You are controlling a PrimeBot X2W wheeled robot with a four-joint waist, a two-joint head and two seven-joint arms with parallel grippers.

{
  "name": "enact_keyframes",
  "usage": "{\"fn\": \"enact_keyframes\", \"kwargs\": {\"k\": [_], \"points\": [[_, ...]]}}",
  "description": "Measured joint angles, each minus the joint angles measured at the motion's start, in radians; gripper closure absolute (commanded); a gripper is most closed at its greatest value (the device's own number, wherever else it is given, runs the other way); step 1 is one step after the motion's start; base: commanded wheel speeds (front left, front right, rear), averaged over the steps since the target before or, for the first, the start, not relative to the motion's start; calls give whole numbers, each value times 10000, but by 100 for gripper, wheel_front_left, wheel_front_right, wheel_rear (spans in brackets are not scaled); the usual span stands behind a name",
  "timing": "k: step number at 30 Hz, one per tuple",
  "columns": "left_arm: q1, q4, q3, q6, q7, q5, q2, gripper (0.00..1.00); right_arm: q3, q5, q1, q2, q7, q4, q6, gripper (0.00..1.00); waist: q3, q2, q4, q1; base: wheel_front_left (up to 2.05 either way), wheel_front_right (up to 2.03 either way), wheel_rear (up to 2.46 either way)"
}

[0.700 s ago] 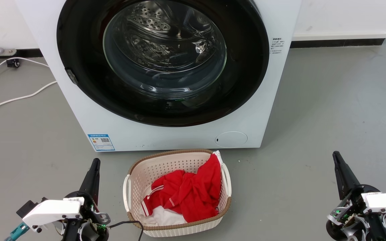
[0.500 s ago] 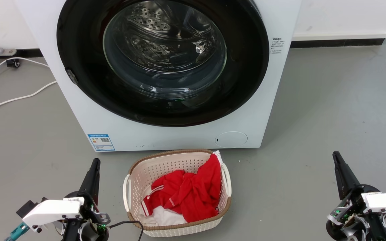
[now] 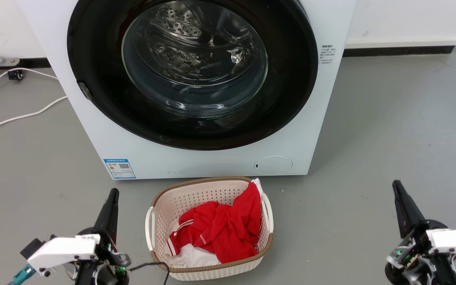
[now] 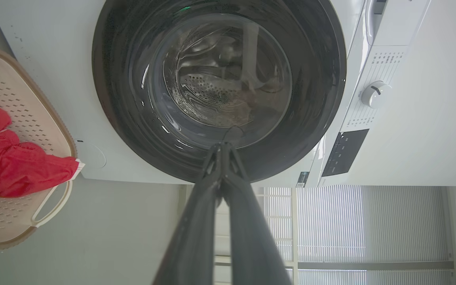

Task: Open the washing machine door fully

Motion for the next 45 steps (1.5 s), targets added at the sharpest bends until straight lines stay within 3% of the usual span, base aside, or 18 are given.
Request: {"fn": "enact_keyframes", "kwargs": {"k": [13, 45], "points": [[206, 150, -437, 15, -493, 531, -35, 0, 142, -646, 363, 13, -493, -71, -2, 0, 13, 0, 8, 0, 0, 0, 0], [65, -604, -1045, 13, -1793, 6339, -33, 0, 428, -8088, 676, 25, -1779, -1254, 0, 0, 54, 0, 98, 0, 0, 0, 0]]}}
